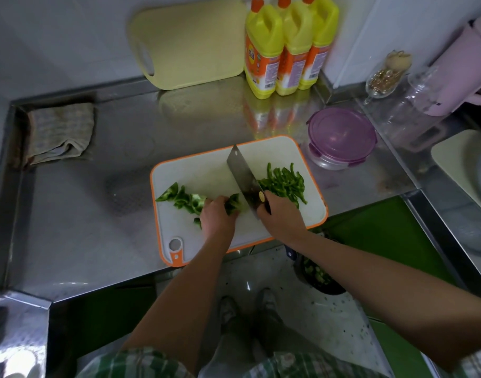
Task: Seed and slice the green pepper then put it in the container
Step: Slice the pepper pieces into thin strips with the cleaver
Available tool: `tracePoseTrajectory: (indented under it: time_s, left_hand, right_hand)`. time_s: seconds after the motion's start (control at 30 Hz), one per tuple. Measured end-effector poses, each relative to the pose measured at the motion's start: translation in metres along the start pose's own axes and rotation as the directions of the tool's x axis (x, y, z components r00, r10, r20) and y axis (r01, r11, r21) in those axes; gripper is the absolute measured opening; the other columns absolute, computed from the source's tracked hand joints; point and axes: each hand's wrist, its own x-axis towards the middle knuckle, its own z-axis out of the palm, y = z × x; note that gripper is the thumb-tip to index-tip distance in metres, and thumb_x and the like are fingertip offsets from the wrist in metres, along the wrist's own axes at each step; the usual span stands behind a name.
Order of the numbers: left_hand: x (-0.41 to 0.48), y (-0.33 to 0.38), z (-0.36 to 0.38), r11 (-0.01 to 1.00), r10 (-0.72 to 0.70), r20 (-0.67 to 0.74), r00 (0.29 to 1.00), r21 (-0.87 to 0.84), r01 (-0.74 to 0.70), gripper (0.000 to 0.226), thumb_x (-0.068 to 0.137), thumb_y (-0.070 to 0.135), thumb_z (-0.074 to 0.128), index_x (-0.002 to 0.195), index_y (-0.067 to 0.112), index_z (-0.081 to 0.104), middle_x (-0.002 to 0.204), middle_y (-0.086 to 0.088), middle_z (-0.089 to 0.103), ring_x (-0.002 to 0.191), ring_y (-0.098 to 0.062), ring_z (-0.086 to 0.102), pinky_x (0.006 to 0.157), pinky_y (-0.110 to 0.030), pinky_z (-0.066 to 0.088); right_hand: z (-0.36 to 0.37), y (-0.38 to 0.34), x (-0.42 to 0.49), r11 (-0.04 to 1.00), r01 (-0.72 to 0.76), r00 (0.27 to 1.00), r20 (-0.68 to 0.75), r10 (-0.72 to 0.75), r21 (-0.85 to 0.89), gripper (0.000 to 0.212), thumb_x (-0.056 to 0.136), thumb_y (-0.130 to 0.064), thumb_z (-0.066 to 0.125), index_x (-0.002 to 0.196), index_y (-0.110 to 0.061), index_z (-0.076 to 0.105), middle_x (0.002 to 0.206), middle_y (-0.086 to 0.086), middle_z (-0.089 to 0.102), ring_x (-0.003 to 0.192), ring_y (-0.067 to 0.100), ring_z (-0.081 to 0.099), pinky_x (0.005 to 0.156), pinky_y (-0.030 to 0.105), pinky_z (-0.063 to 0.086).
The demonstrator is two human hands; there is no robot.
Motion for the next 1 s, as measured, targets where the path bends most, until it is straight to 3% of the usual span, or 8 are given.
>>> tracePoseTrajectory:
  time_s: [0.13,0.27,0.47,0.63,0.83,1.0]
  left_hand:
    - [0.003,0.001,-0.001,0.990,-0.058,-0.012,0.998,-0.128,0.056,0.022,0.088,0.018,0.066,0.110,0.015,0.068,0.101,-0.006,0.070,0.094,-0.023,0.064,0.081,-0.034,0.053]
    - [0.009,0.001,-0.002,0.968,-0.140,-0.004,0.990,-0.213,0.136,0.016,0.091,0.016,0.062,0.105,0.014,0.071,0.094,-0.008,0.073,0.092,-0.026,0.066,0.083,-0.041,0.055]
    - [0.010,0.004,0.002,0.980,-0.131,0.023,0.991,-0.148,0.133,0.015,0.090,0.018,0.064,0.102,0.014,0.072,0.095,-0.009,0.073,0.091,-0.027,0.068,0.085,-0.038,0.055]
    - [0.011,0.005,0.004,0.972,-0.146,0.006,0.989,-0.186,0.145,0.013,0.091,0.013,0.063,0.101,0.011,0.071,0.094,-0.009,0.073,0.077,-0.026,0.071,0.078,-0.040,0.059]
    - [0.008,0.002,0.007,0.979,-0.145,-0.025,0.989,-0.148,0.140,0.019,0.090,0.004,0.059,0.102,0.012,0.072,0.098,-0.010,0.072,0.088,-0.027,0.068,0.081,-0.041,0.058]
    - [0.007,0.000,0.007,0.990,-0.070,-0.022,0.997,-0.127,0.067,0.022,0.091,0.004,0.057,0.108,0.011,0.070,0.103,-0.009,0.071,0.095,-0.027,0.065,0.084,-0.038,0.055]
  right_hand:
    - [-0.004,0.001,-0.001,0.997,0.028,0.998,0.057,-0.024,-0.072,0.017,0.094,-0.020,0.047,0.079,-0.011,0.047,0.059,-0.002,0.045,0.054,0.017,0.045,0.046,0.025,0.025]
    - [-0.007,0.002,-0.004,0.996,0.043,0.999,0.016,-0.042,-0.077,0.015,0.094,-0.019,0.047,0.083,-0.009,0.050,0.062,0.001,0.049,0.055,0.019,0.048,0.046,0.024,0.023]
    - [-0.009,-0.001,-0.003,0.991,0.016,0.995,0.101,-0.002,-0.131,0.022,0.096,-0.026,0.047,0.078,-0.015,0.044,0.062,-0.004,0.044,0.055,0.010,0.042,0.047,0.023,0.022]
    - [-0.011,-0.002,-0.004,0.994,-0.005,0.990,0.139,0.021,-0.108,0.025,0.096,-0.023,0.046,0.073,-0.015,0.040,0.061,-0.004,0.041,0.053,0.006,0.036,0.047,0.023,0.020]
    - [-0.006,-0.009,-0.001,0.996,-0.033,0.983,0.177,0.048,-0.088,0.027,0.095,-0.019,0.046,0.070,-0.015,0.038,0.062,-0.004,0.039,0.054,0.006,0.035,0.053,0.025,0.026]
    - [0.015,-0.007,-0.006,0.988,-0.034,0.988,0.145,0.057,-0.152,0.016,0.098,-0.021,0.043,0.084,-0.013,0.041,0.062,-0.004,0.039,0.063,0.020,0.047,0.058,0.028,0.033]
